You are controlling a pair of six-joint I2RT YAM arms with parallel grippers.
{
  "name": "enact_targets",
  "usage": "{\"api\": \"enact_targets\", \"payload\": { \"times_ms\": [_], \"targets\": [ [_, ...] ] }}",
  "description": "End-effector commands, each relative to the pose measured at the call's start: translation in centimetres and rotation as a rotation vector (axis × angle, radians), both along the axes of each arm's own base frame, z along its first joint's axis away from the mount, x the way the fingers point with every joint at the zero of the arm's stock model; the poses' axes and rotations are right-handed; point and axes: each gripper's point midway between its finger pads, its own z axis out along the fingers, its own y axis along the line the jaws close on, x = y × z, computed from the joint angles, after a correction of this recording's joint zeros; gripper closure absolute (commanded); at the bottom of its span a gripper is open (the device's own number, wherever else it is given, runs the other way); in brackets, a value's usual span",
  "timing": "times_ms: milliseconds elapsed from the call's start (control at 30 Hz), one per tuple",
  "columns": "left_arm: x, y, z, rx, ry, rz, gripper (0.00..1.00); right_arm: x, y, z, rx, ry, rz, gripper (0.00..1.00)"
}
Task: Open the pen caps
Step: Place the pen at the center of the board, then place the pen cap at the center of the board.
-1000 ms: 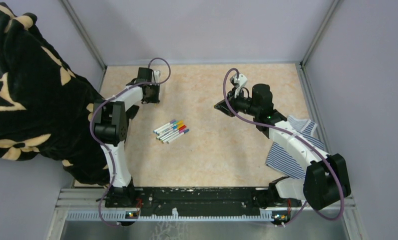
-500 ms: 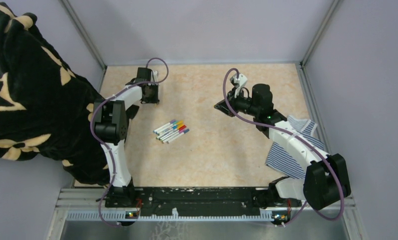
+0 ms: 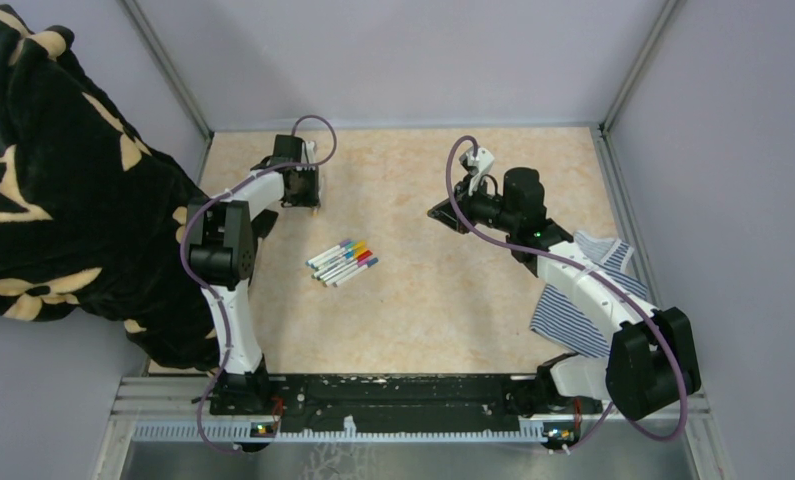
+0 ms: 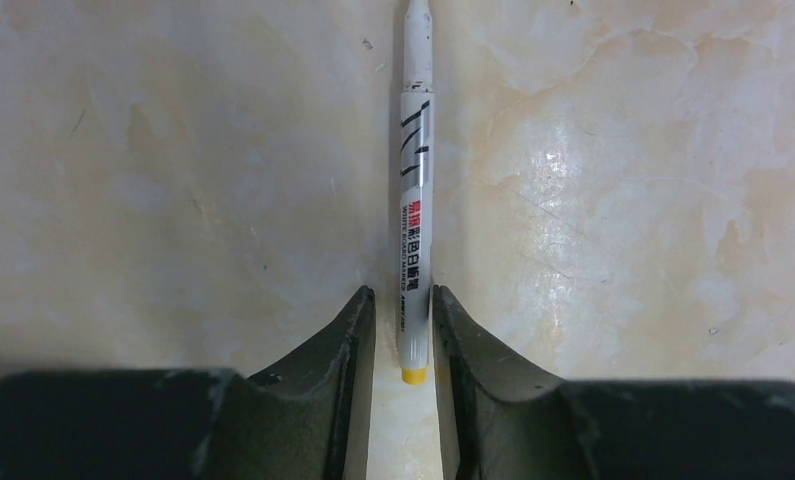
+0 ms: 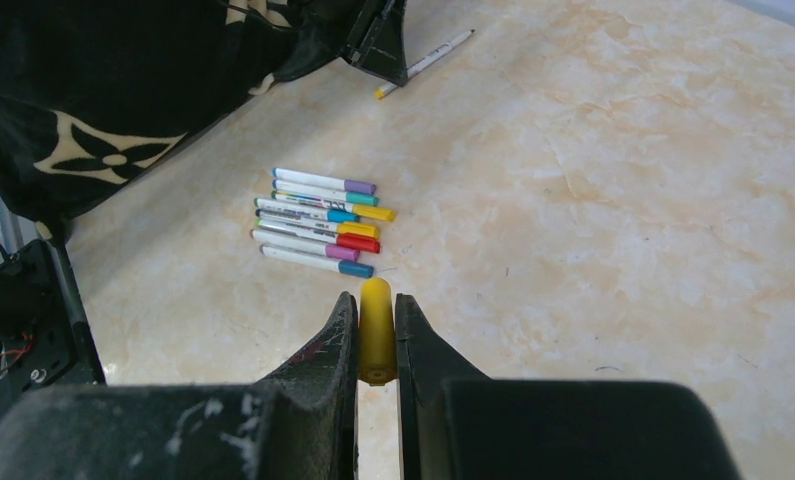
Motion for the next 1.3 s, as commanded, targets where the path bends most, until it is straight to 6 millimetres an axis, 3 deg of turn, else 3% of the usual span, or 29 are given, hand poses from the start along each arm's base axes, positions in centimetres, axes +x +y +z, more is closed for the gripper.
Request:
{"api": "enact_targets", "payload": {
  "times_ms": [0, 167, 400, 600, 800, 1000, 1167, 1267],
  "targets": [
    [-0.8, 0.2, -1.7, -0.005, 0.059, 0.017, 0.67, 0.2, 0.0, 1.8, 0.030, -0.064, -0.002, 1.00],
    [-0.7, 0.1, -1.4, -0.009, 0.053, 0.013, 0.66, 0.3, 0.0, 1.7, 0.029, -0.061, -0.002, 1.00],
    [-0.7, -0.6, -1.1, -0.045, 0.043, -0.020, 0.56, 0.2, 0.0, 1.7, 0.030, -0.060, -0.001, 1.00],
    [-0.6, -0.4, -0.7, -0.038, 0.031, -0.007, 0.42, 0.3, 0.0, 1.8, 0.030, -0.063, -0.004, 1.00],
    [-0.4, 0.1, 0.6, -0.054, 0.005, -0.002, 0.21, 0.7, -0.3, 1.9, 0.034, -0.064, -0.039, 1.00],
    [-0.1, 1.1, 3.3, -0.077, -0.062, -0.018, 0.02, 2.5, -2.1, 2.3, 0.050, -0.075, -0.192, 1.00],
    [-1.1, 1.3, 6.0, -0.094, -0.119, -0.089, 0.01, 4.3, -4.6, 2.4, 0.080, -0.059, -0.334, 1.00],
    [-2.7, 1.6, 7.5, -0.107, -0.153, -0.144, 0.01, 5.7, -6.6, 2.1, 0.085, -0.042, -0.427, 1.00]
  ]
}}
